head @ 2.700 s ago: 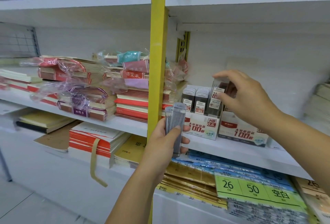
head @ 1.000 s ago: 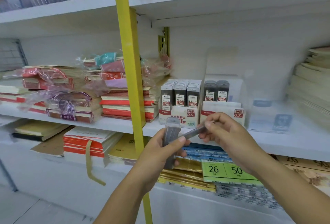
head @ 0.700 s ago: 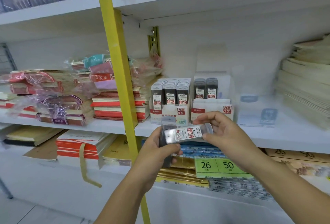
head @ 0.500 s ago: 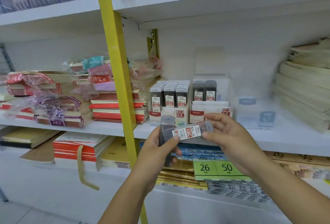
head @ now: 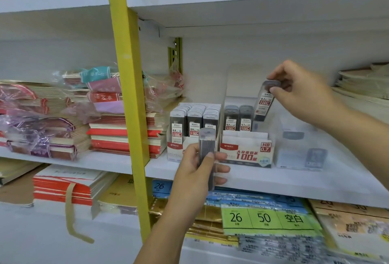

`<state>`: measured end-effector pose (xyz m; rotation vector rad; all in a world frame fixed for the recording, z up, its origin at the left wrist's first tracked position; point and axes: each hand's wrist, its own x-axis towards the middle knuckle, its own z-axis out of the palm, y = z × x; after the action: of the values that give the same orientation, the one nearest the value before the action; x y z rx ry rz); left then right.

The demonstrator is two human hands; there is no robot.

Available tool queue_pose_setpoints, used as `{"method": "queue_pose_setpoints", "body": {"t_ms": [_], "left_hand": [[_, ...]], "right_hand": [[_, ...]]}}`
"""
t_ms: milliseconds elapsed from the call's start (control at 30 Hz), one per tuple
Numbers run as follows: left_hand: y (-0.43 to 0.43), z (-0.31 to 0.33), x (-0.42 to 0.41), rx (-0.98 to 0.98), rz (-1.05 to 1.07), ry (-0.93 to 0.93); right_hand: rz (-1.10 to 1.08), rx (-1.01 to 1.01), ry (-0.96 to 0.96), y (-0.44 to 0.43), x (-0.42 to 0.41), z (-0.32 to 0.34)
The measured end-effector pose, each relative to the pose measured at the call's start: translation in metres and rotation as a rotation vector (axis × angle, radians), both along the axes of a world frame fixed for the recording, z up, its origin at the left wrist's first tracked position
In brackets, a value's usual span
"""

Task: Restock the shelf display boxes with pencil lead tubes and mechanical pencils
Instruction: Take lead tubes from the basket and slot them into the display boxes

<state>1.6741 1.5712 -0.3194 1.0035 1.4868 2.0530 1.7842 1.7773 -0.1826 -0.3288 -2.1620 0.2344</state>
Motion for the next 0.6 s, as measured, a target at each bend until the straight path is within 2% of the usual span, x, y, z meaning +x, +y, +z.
{"method": "queue_pose_setpoints", "body": {"t_ms": [133, 300, 400, 500, 600], "left_hand": [[0.009, -0.001, -0.001, 0.022, 0.004, -0.006], [0.014, -0.002, -0.004, 0.023, 0.01, 0.009], [0.015, -0.003, -0.004, 0.018, 0.007, 0.01], [0.015, -0.004, -0.004, 0.004, 0.005, 0.008], [0.014, -0.003, -0.002, 0.002, -0.019, 0.011]], "right_hand": [[-0.09, 0.143, -0.144, 0.016, -0.01, 0.0], [-0.112, 0.106, -0.301, 0.03, -0.021, -0.004], [-0.137, 0.072, -0.318, 0.035, -0.027, -0.008], [-0.293, 0.179, -0.36, 0.035, -0.031, -0.011], [-0.312, 0.261, -0.206, 0.022, -0.024, -0.015]]}}
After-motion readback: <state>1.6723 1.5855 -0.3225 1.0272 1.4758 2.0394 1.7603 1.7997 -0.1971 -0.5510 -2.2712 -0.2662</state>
